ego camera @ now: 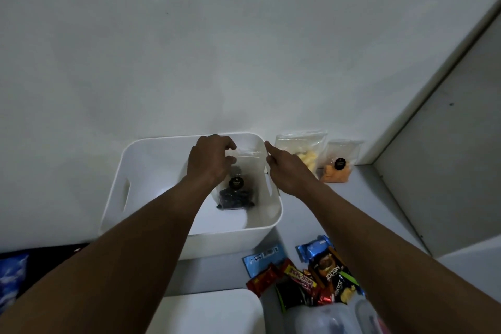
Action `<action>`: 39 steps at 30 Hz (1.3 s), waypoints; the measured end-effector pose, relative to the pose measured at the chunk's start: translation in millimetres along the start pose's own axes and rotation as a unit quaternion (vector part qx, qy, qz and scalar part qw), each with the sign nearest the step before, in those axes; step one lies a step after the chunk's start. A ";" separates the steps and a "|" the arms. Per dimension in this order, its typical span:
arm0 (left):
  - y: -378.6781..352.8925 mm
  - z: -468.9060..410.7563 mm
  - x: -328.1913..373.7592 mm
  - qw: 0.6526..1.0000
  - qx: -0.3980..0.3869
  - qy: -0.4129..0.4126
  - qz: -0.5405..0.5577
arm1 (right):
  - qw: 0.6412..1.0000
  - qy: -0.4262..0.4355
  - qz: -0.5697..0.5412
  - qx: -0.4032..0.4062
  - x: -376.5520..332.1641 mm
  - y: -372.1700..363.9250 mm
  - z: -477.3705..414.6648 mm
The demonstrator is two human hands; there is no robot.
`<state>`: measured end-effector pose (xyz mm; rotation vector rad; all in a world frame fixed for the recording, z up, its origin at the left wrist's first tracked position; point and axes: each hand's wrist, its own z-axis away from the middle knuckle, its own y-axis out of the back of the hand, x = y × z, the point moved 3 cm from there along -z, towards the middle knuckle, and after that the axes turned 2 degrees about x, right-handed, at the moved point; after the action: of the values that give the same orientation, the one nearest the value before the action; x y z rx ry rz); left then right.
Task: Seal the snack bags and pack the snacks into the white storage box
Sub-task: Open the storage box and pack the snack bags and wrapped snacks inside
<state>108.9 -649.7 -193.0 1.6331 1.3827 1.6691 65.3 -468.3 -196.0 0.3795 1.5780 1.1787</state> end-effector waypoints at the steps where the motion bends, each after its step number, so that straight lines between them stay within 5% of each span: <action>1: 3.6 1.8 1.3 1.000 0.004 -0.005 -0.008 | 1.000 -0.006 -0.006 -0.003 -1.1 1.3 2.0; 9: 18.3 16.5 53.3 0.997 0.030 -0.065 -0.013 | 1.000 -0.028 0.001 0.008 15.7 43.1 15.9; 19: -48.3 -0.2 163.7 0.989 0.019 -0.129 -0.064 | 0.991 -0.040 0.117 0.045 131.0 104.1 9.2; 39: -132.4 -32.7 186.4 0.960 0.043 -0.097 -0.259 | 0.959 0.033 0.275 0.066 229.7 99.6 -42.7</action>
<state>-5.5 -449.6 -206.8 1.2839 1.6196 1.1319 -89.0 -272.4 -244.0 0.9181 1.6665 1.5157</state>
